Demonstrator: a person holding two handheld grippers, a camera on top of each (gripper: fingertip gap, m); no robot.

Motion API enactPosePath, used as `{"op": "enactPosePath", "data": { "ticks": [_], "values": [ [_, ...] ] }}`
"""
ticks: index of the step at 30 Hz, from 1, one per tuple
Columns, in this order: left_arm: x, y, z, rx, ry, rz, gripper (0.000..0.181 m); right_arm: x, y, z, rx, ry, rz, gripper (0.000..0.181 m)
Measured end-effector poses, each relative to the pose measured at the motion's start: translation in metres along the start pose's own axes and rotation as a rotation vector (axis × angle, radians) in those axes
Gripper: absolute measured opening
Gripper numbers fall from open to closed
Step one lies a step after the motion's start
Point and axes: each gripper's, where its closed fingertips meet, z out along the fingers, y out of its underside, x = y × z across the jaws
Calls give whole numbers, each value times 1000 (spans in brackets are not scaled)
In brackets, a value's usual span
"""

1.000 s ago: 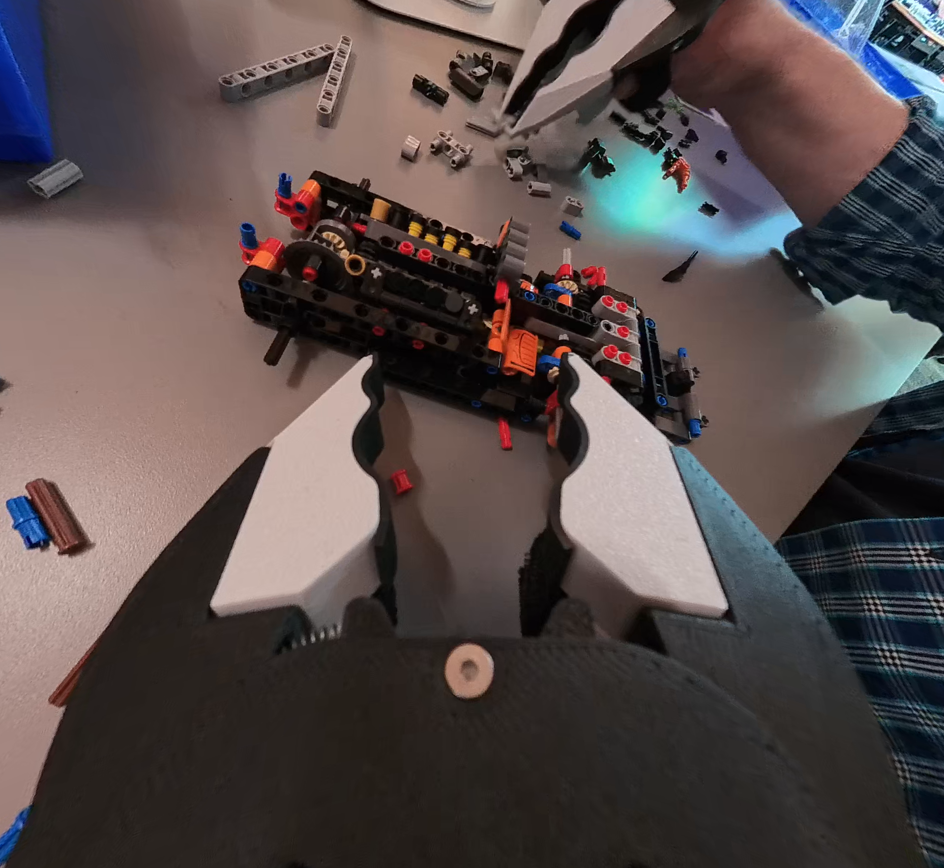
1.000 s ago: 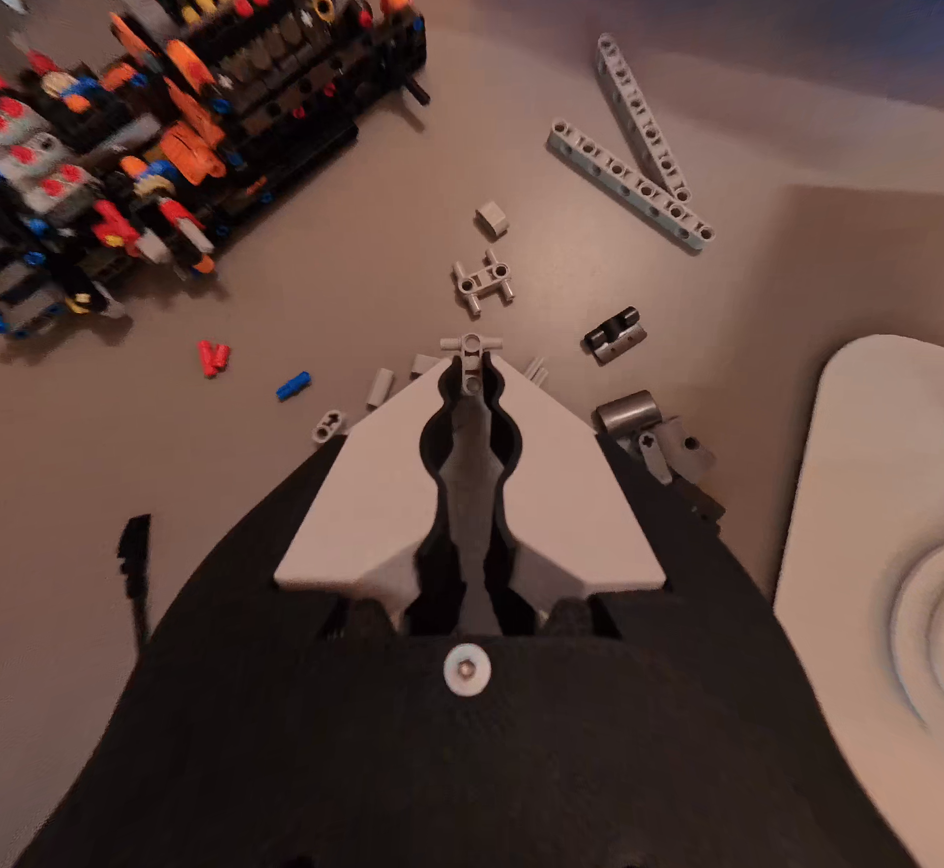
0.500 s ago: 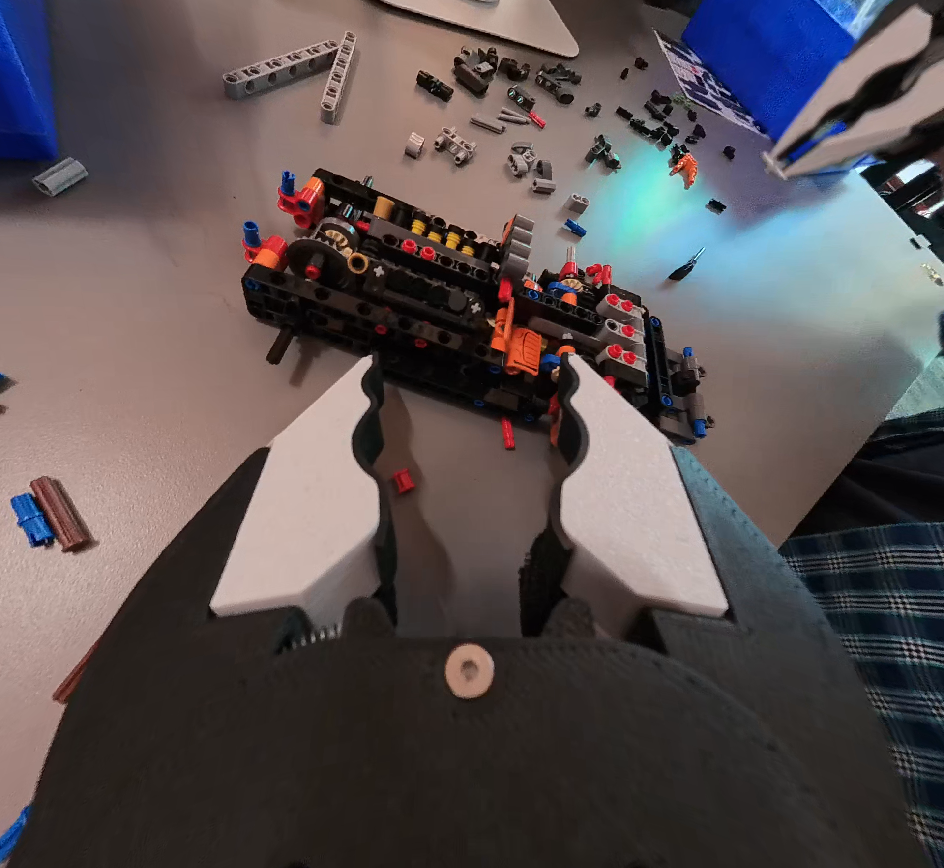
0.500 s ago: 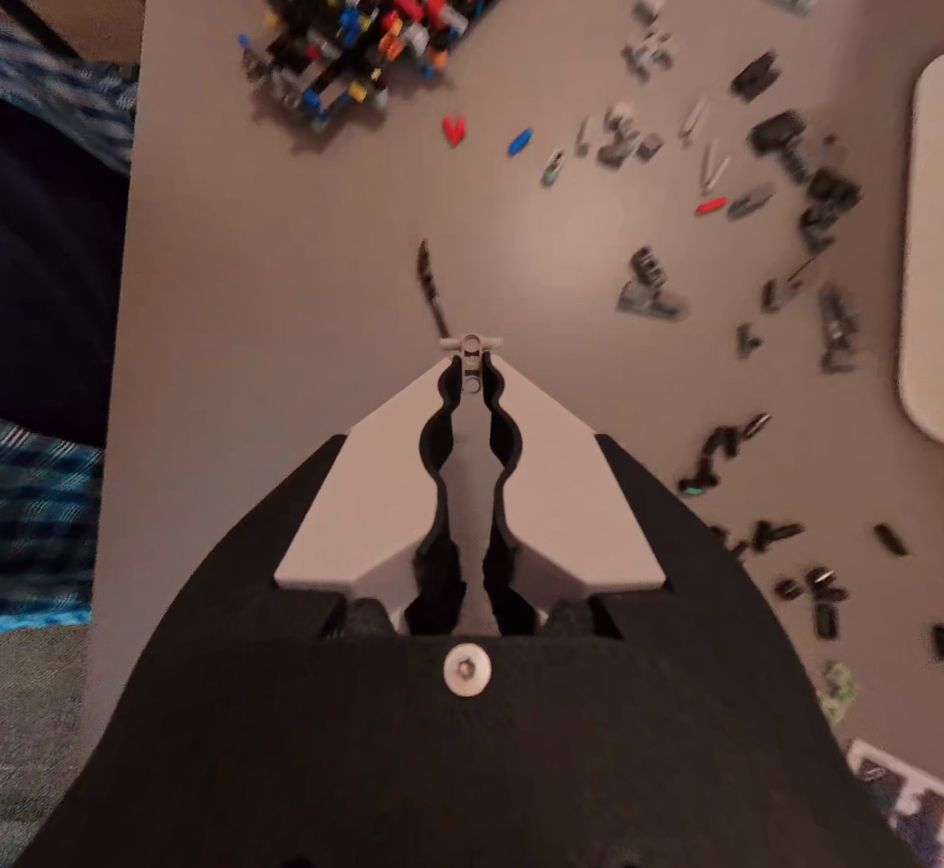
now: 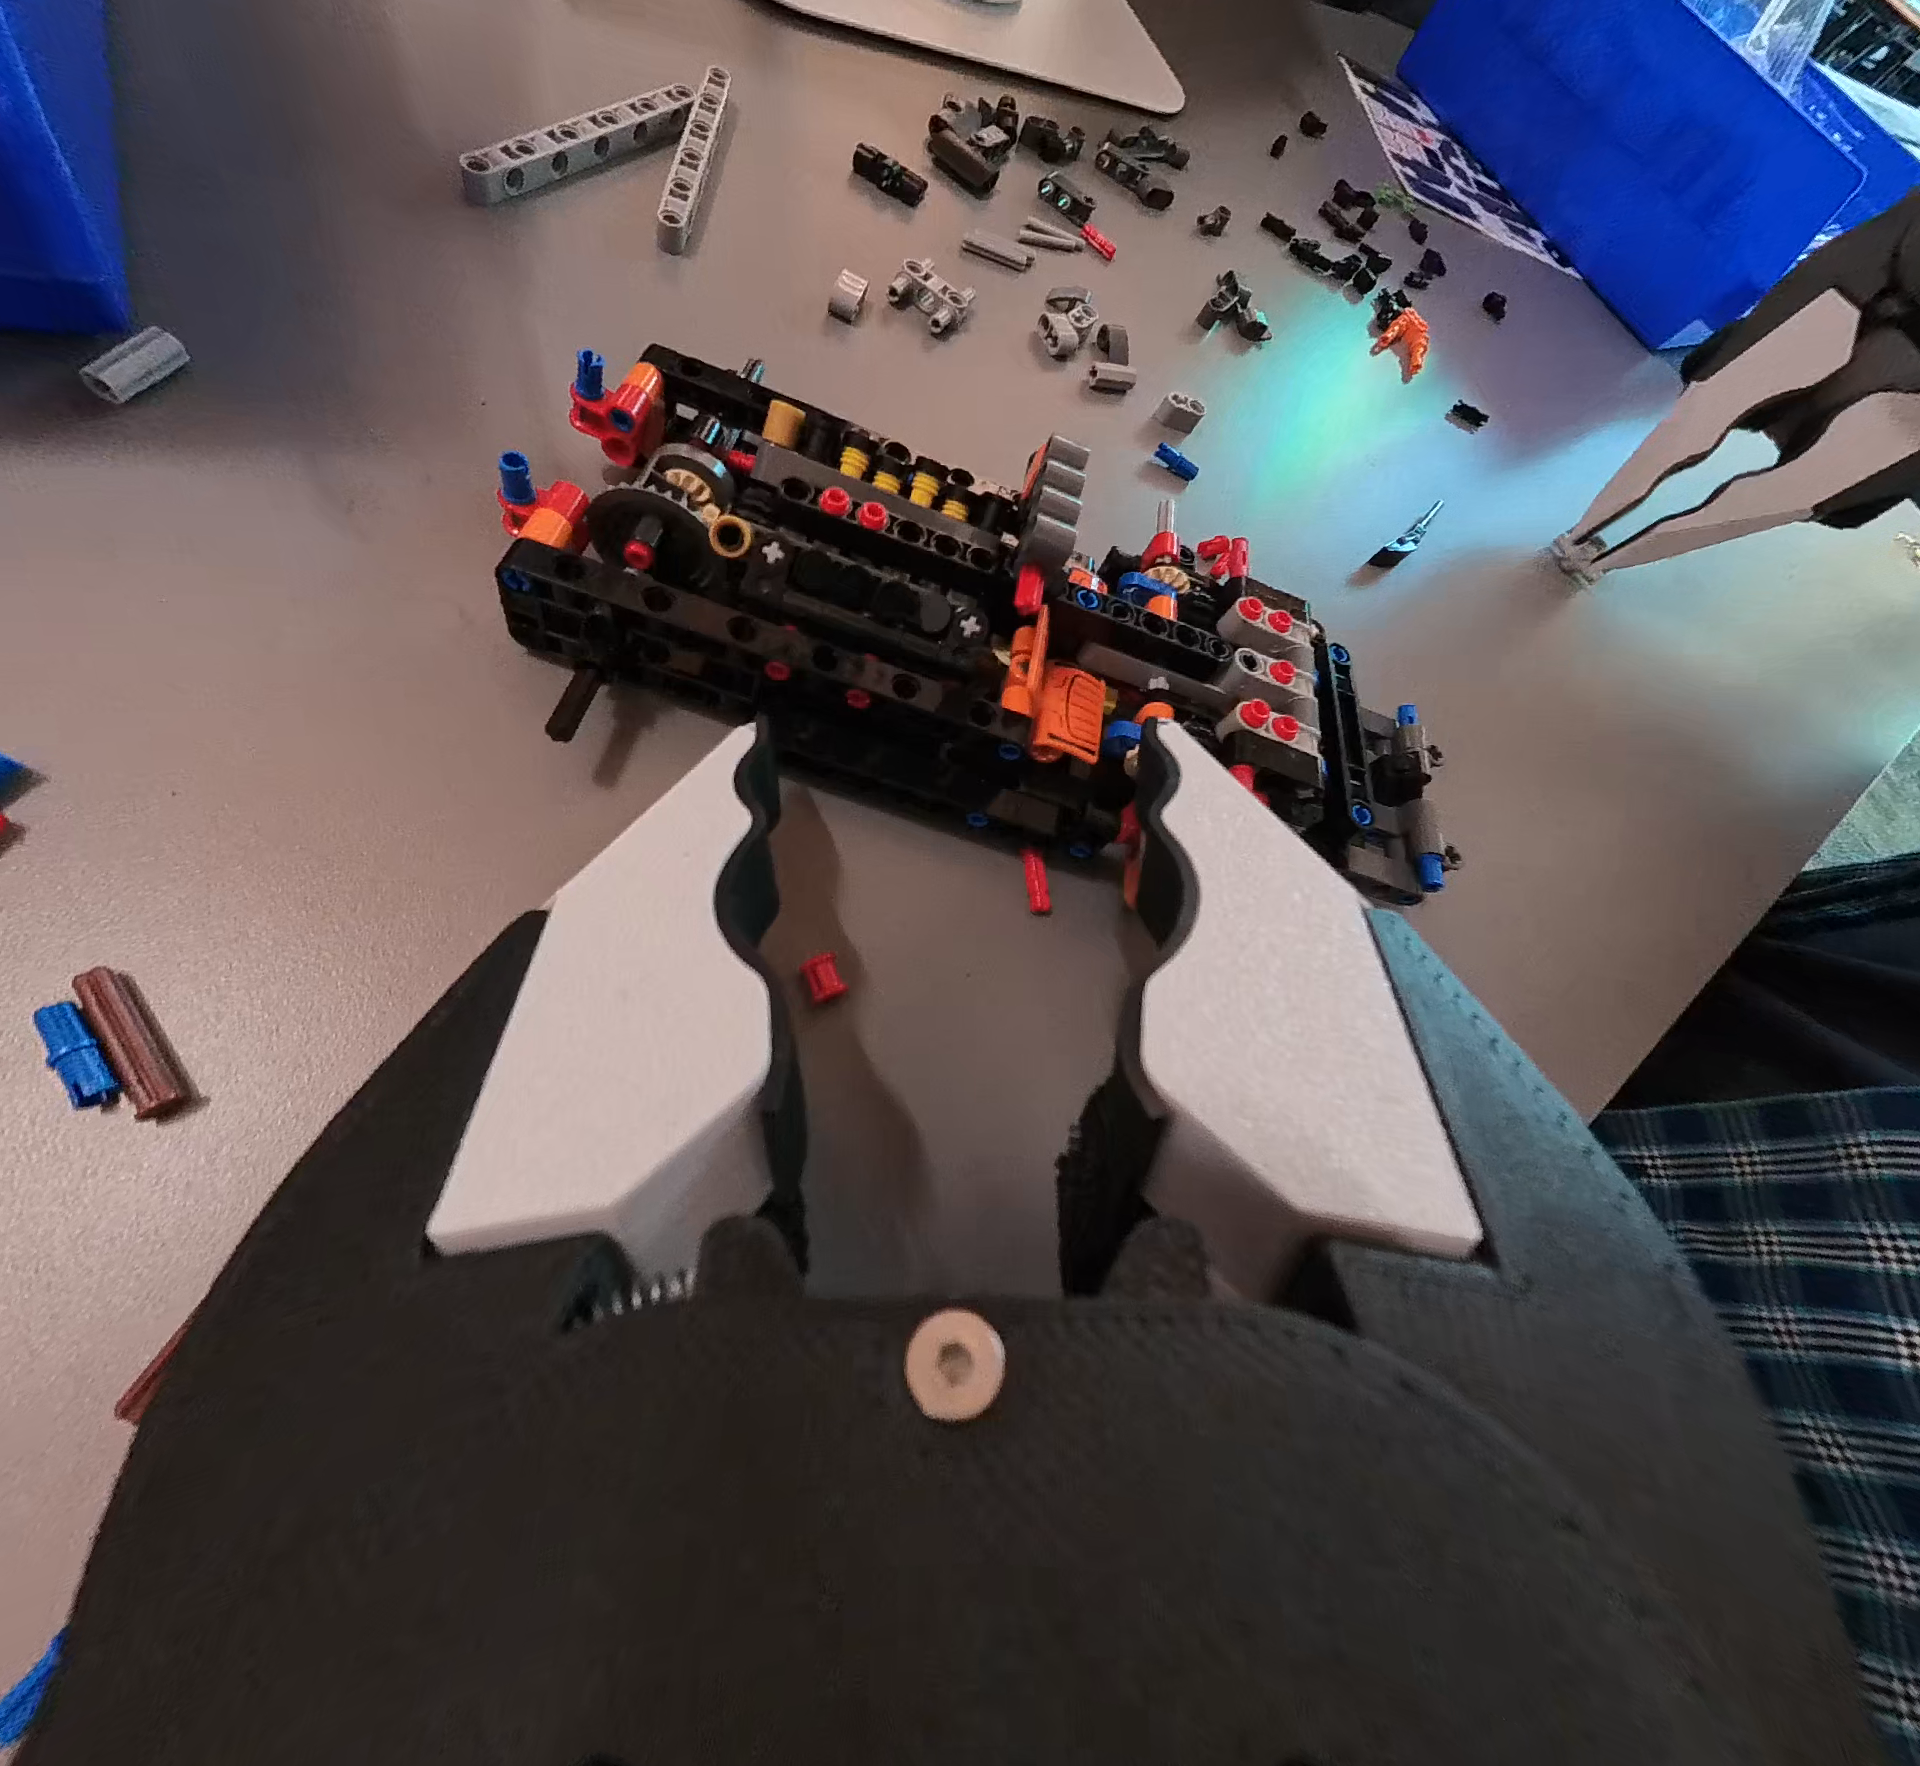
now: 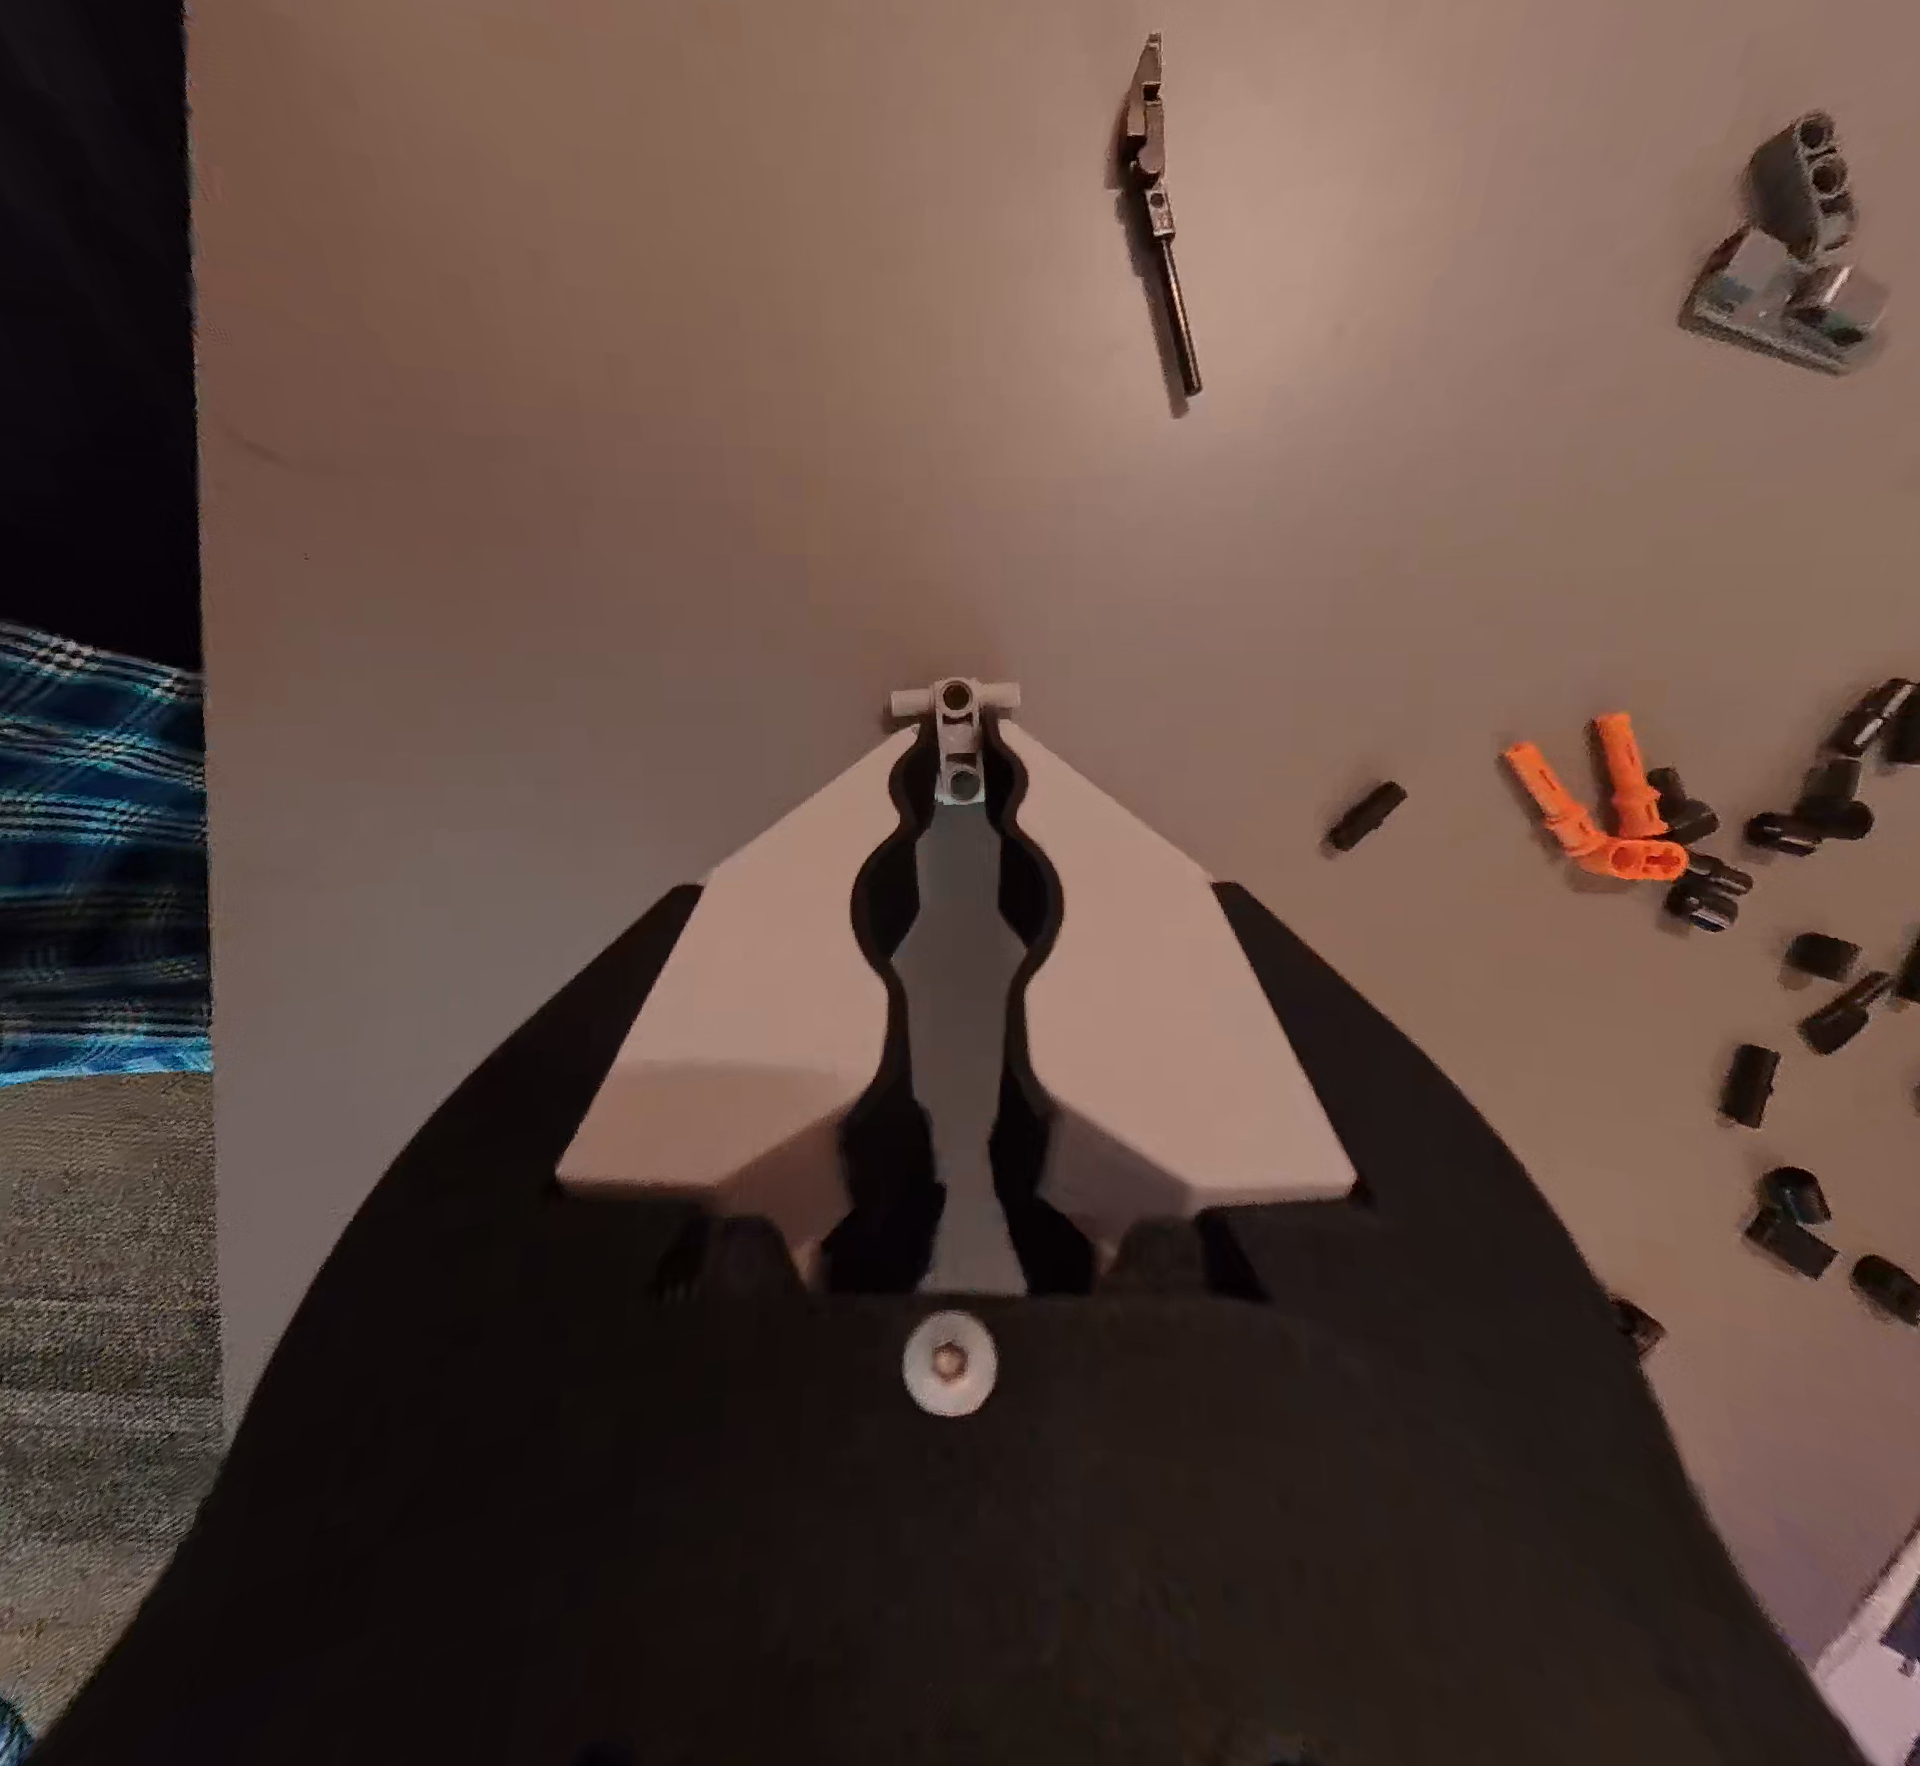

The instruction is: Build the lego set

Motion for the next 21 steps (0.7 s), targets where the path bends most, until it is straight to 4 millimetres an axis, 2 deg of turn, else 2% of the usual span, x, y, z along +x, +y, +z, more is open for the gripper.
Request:
{"op": "enactPosePath", "data": {
  "ticks": [7,16,21],
  "values": [
    [-1,0,0,0,-7,1,69,3,-1,-7,26,37,21,11],
    [-2,0,0,4,-16,3,69,4,7,-37,110,96,131,15],
    [-1,-8,-6,63,-43,49,68,2,13,-51,154,132,180,15]
  ]
}}
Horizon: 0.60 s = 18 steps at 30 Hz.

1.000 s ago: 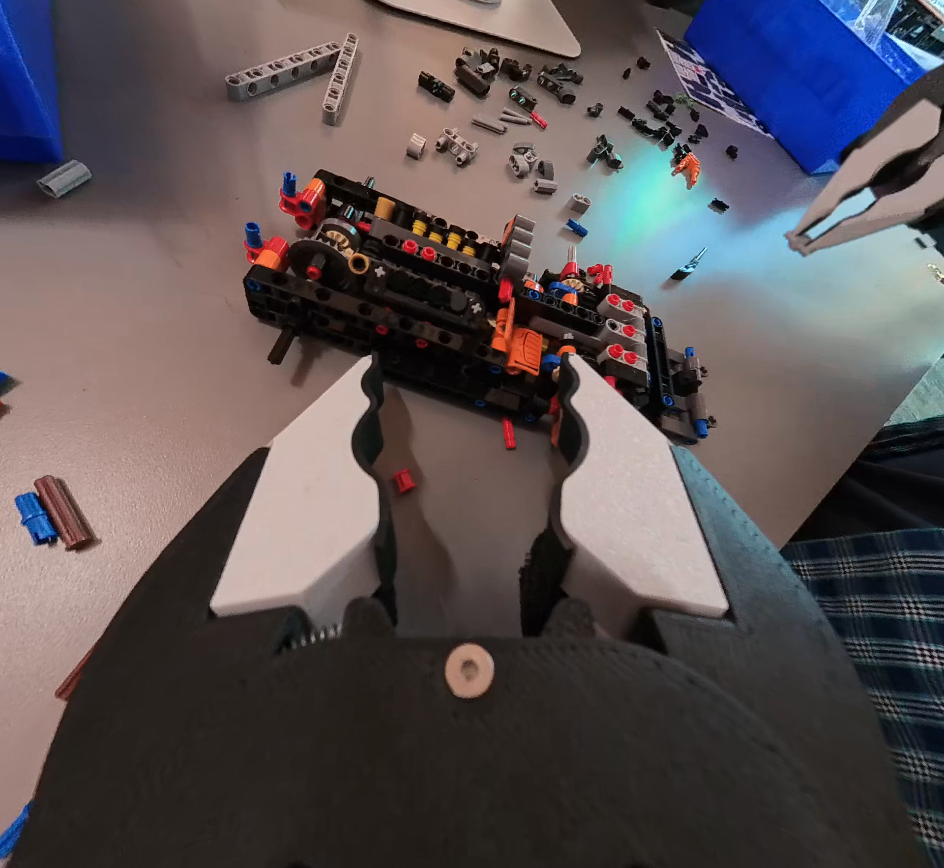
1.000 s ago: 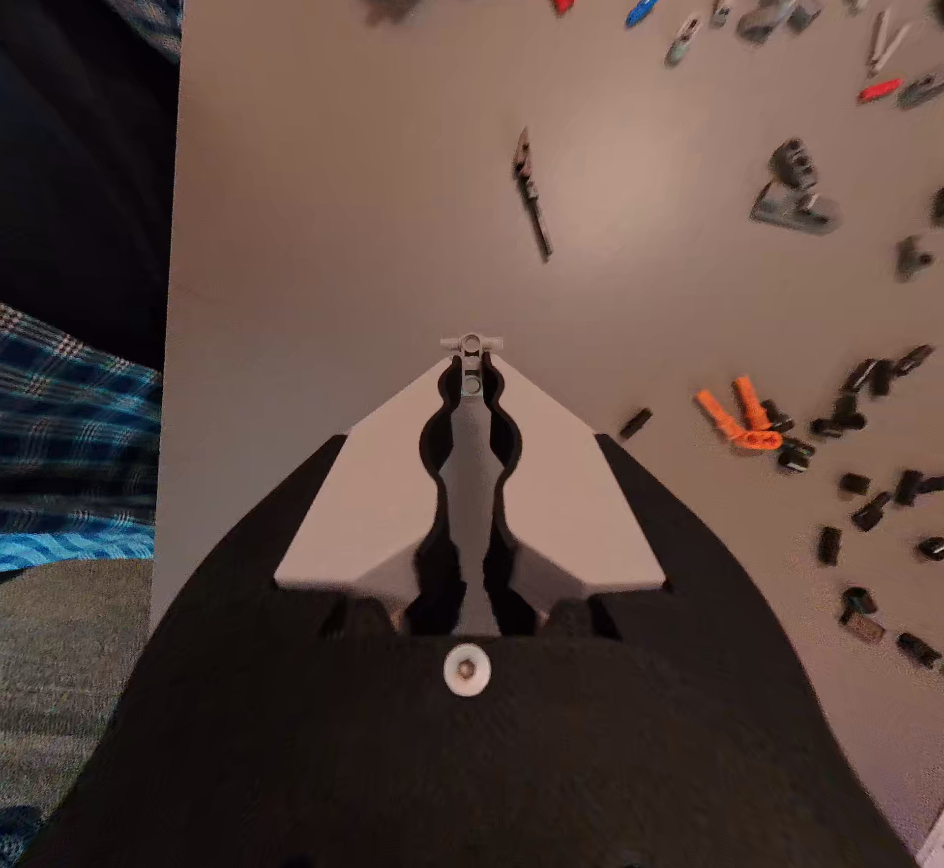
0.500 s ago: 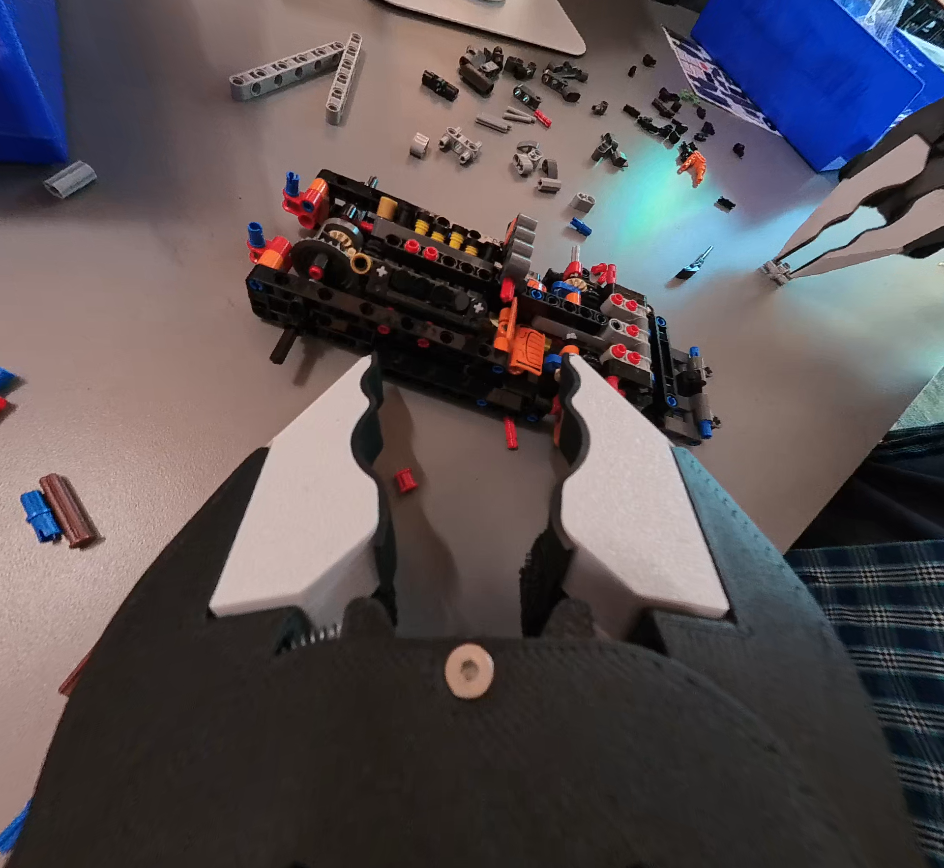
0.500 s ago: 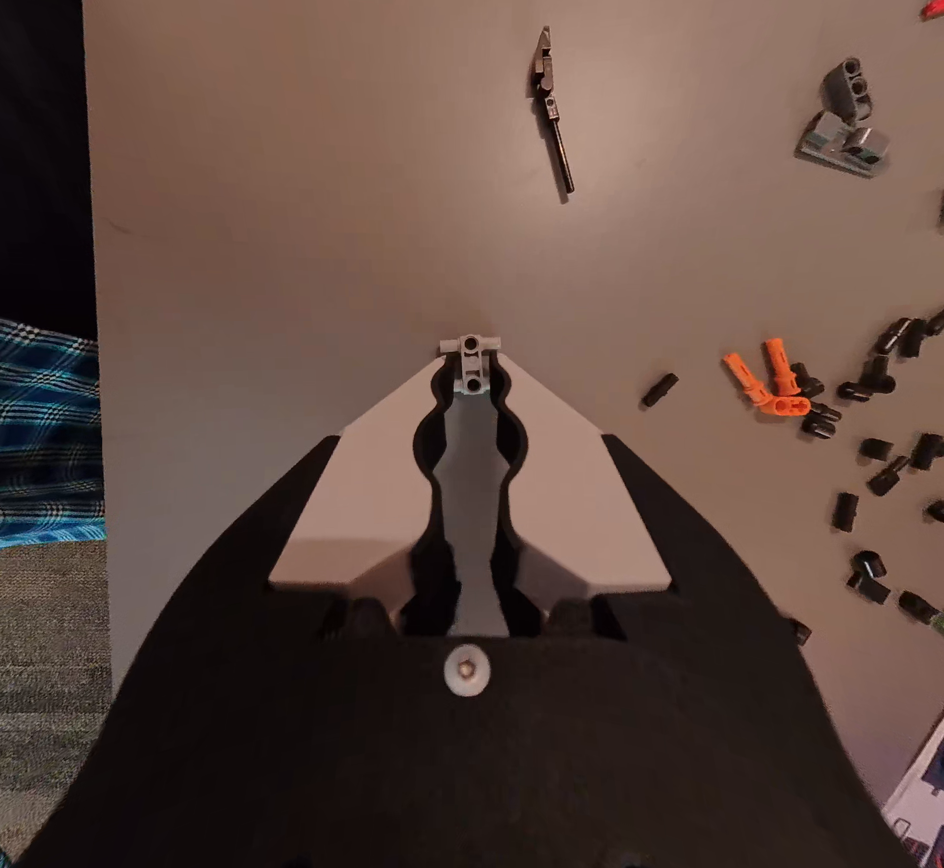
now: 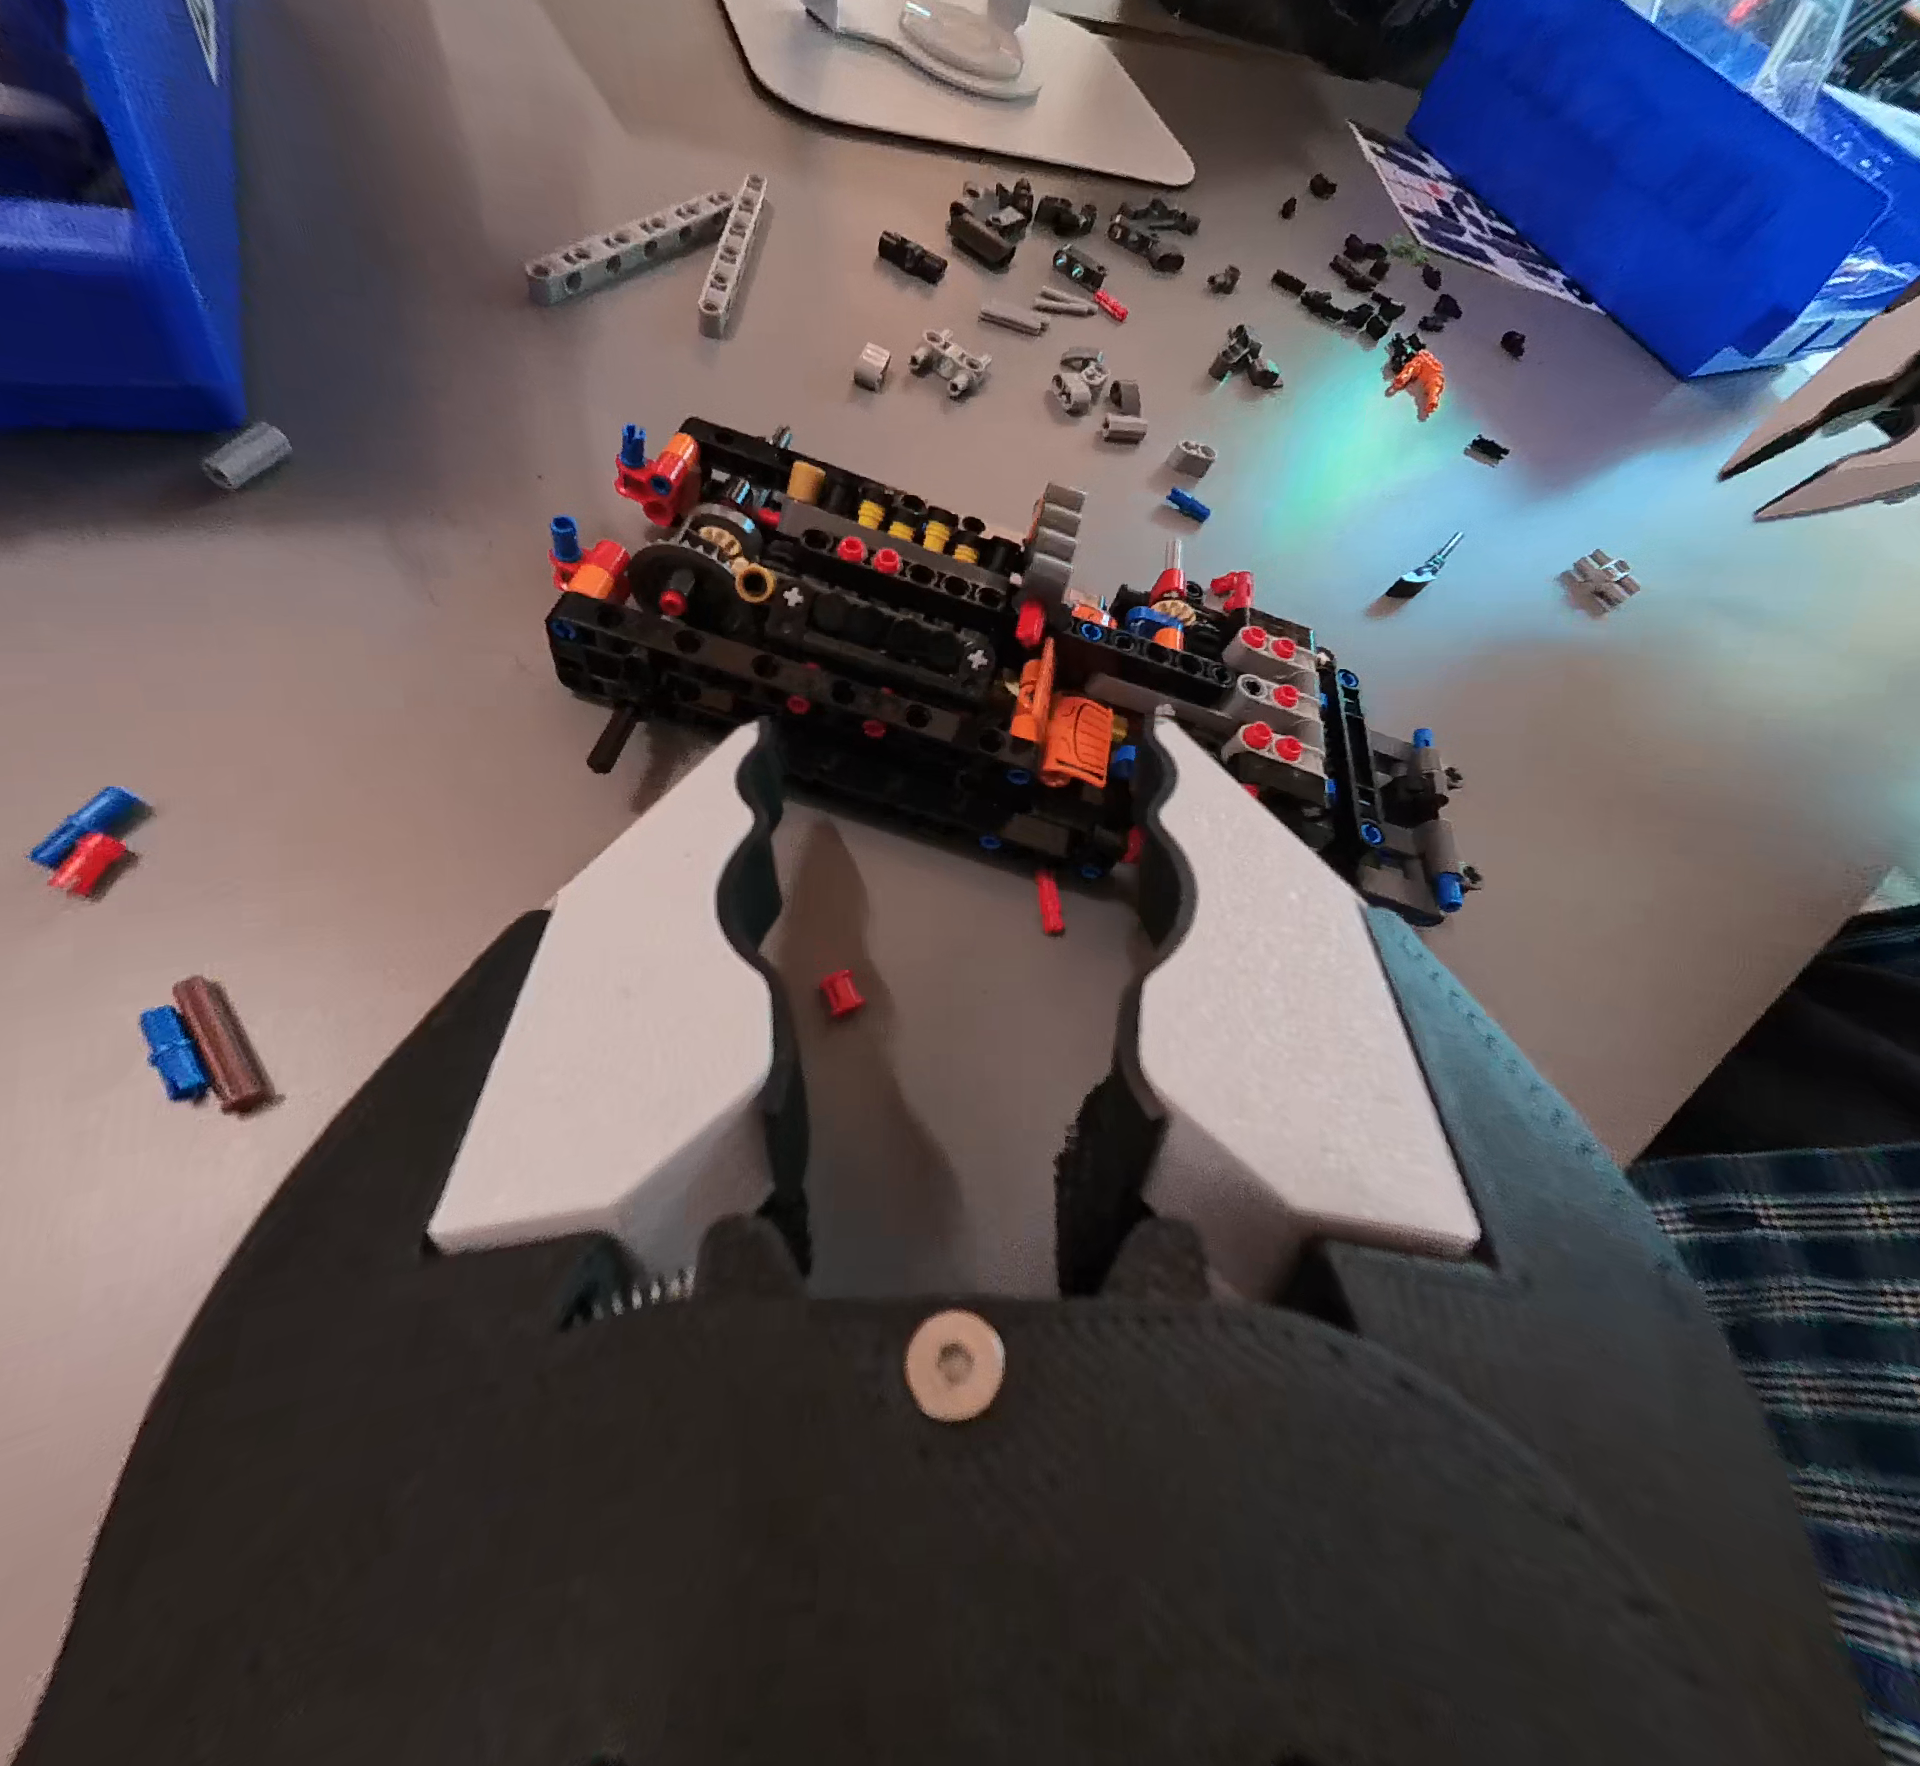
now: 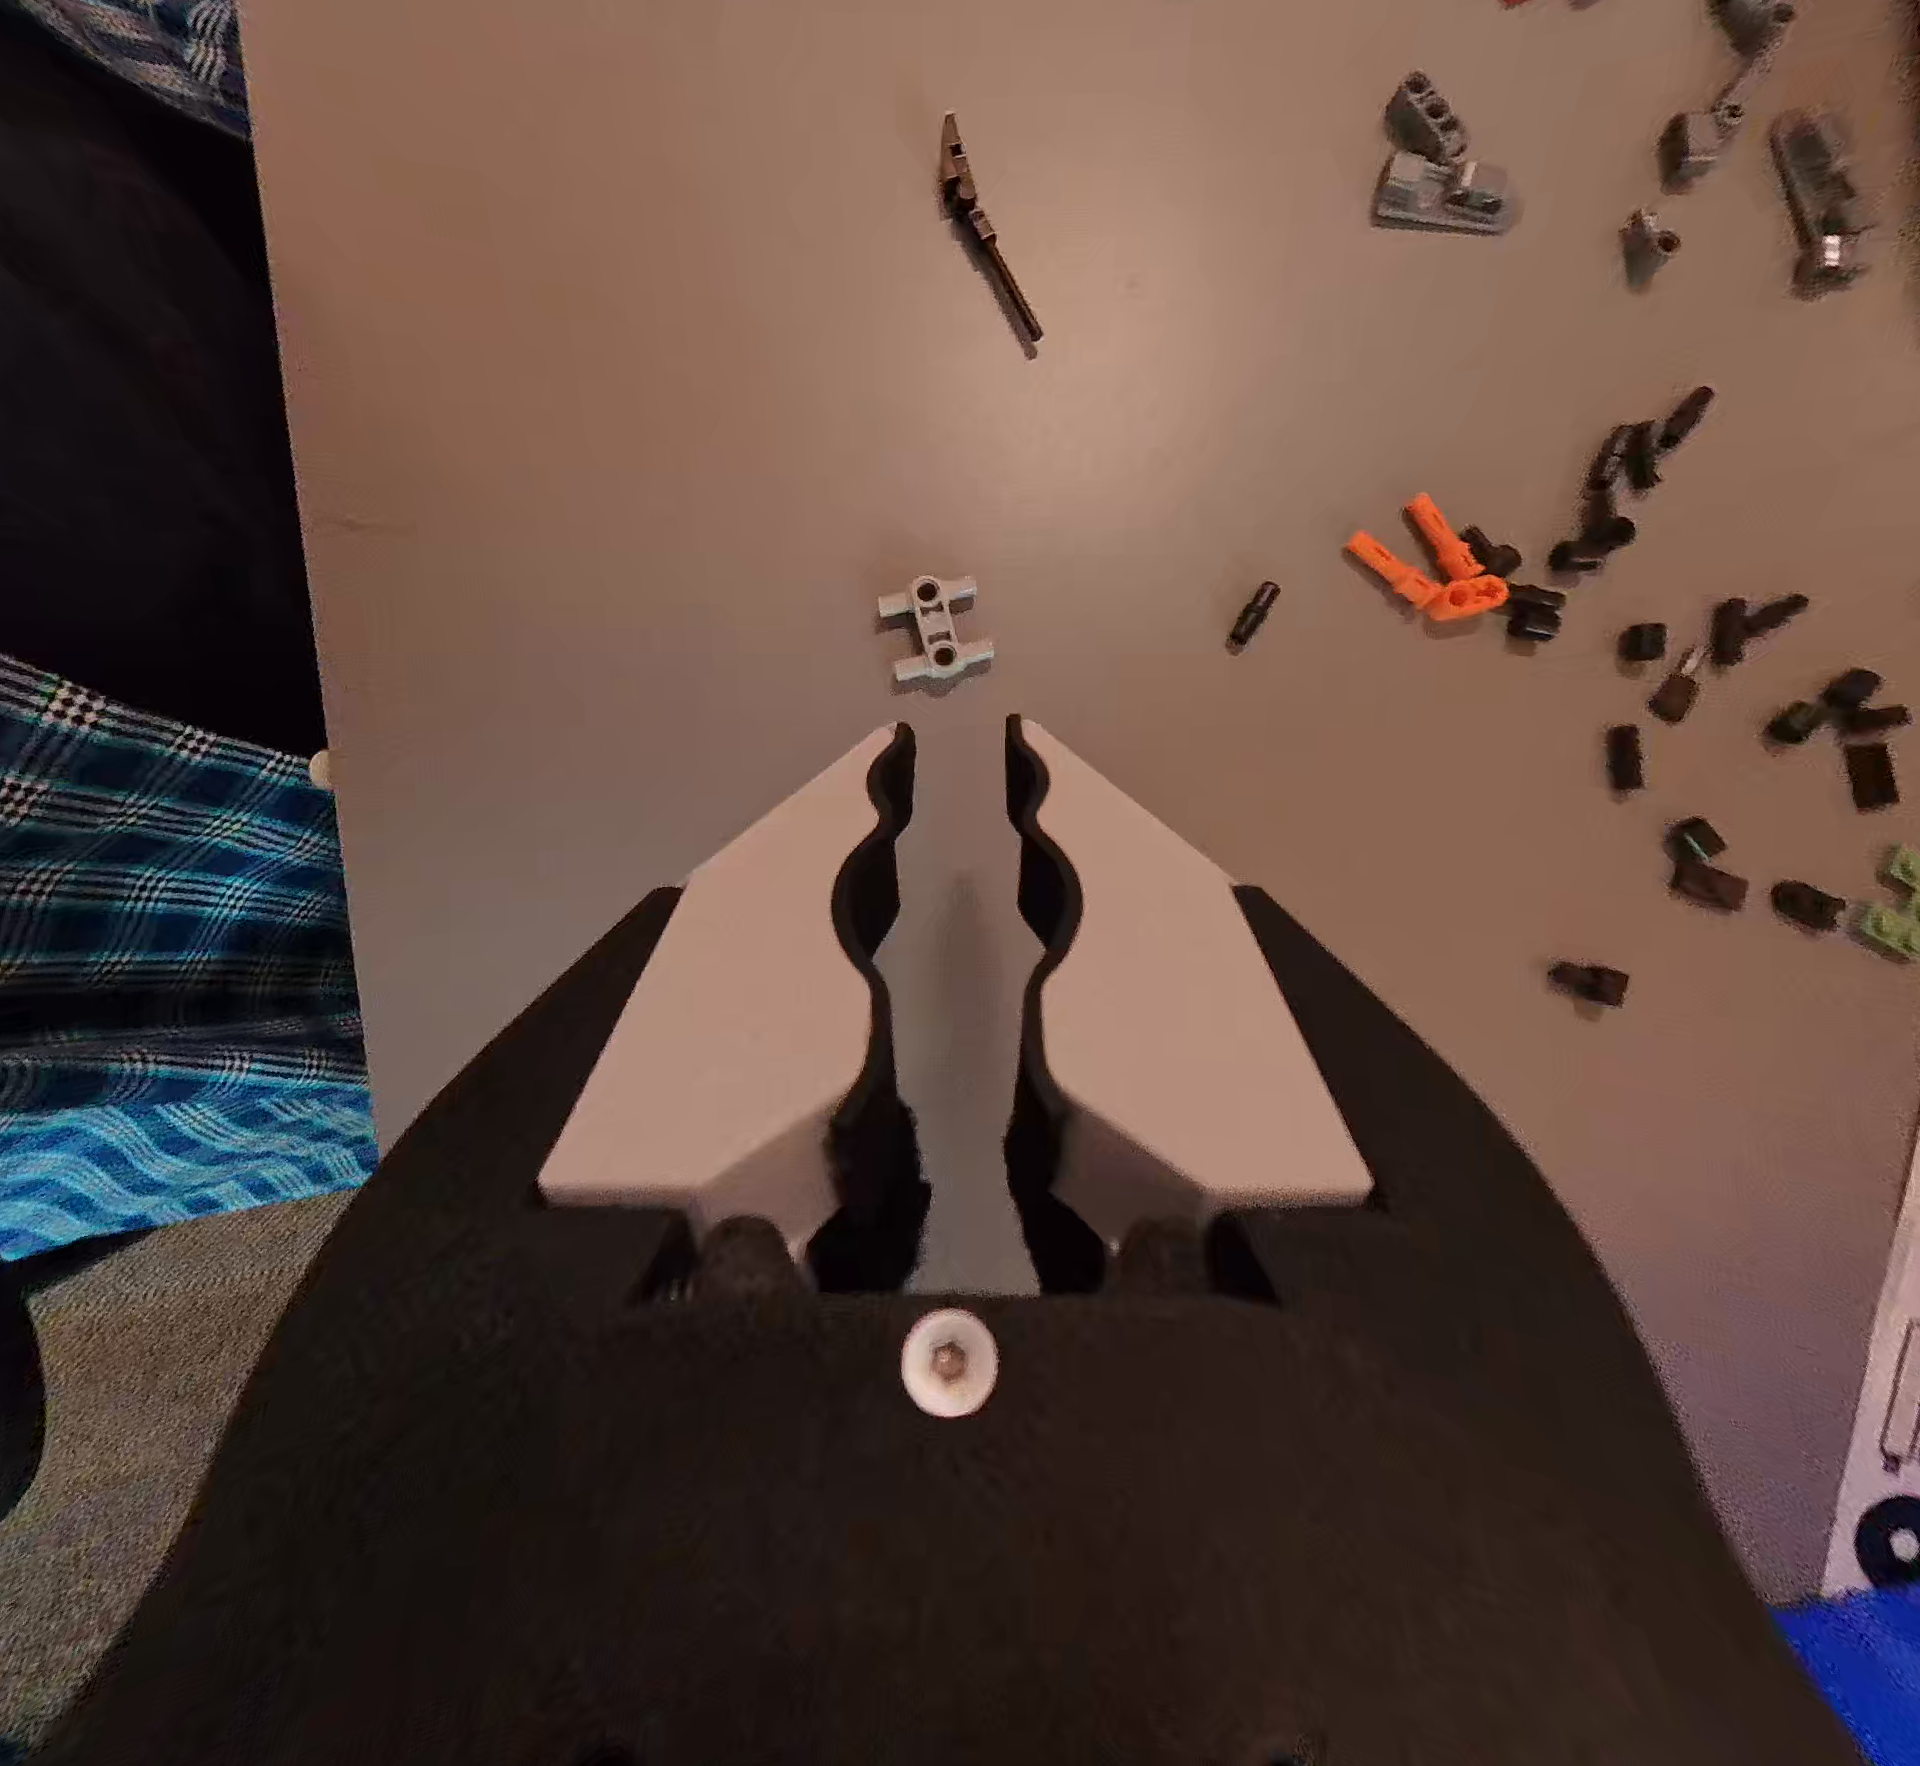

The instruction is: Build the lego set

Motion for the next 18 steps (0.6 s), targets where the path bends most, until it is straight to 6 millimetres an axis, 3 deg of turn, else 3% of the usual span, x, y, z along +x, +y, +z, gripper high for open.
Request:
{"op": "enactPosePath", "data": {
  "ticks": [11,18],
  "values": [
    [-5,-16,-14,69,-102,107,68,7,4,-25,70,87,73,19],
    [6,-29,-21,103,-114,159,67,21,-1,-30,113,135,101,18]
  ]
}}
